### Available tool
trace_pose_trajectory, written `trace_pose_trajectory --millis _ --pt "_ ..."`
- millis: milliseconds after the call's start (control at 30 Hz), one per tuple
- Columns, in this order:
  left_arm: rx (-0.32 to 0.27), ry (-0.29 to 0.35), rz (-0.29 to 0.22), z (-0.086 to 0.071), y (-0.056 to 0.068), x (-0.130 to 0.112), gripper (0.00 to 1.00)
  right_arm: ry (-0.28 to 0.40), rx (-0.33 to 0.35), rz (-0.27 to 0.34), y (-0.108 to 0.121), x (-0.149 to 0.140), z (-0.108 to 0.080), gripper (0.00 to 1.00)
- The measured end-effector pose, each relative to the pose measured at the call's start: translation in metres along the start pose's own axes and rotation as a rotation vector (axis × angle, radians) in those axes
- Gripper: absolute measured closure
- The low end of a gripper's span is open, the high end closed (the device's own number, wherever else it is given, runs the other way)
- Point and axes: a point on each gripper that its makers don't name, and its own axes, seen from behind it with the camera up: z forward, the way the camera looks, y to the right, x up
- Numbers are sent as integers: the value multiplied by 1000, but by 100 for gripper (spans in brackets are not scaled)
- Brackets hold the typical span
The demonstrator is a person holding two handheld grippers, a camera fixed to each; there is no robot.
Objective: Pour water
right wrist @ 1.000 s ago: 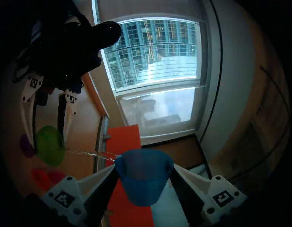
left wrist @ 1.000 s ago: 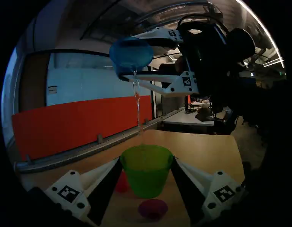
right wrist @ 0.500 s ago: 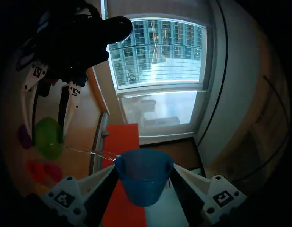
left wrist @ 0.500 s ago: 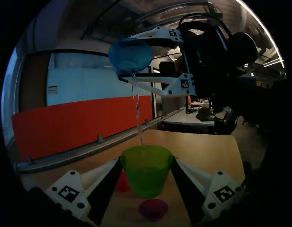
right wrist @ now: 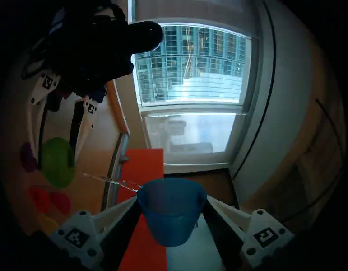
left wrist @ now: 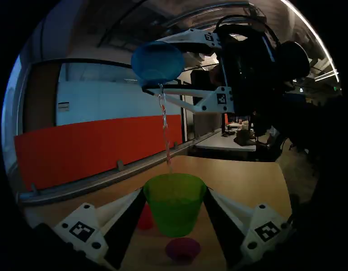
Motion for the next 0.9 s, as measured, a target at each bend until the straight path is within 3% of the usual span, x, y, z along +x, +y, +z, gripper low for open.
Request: trace_pose_trajectory --millis 900 --pt "3 9 -5 -1 -1 2 13 17 -14 -114 8 15 2 10"
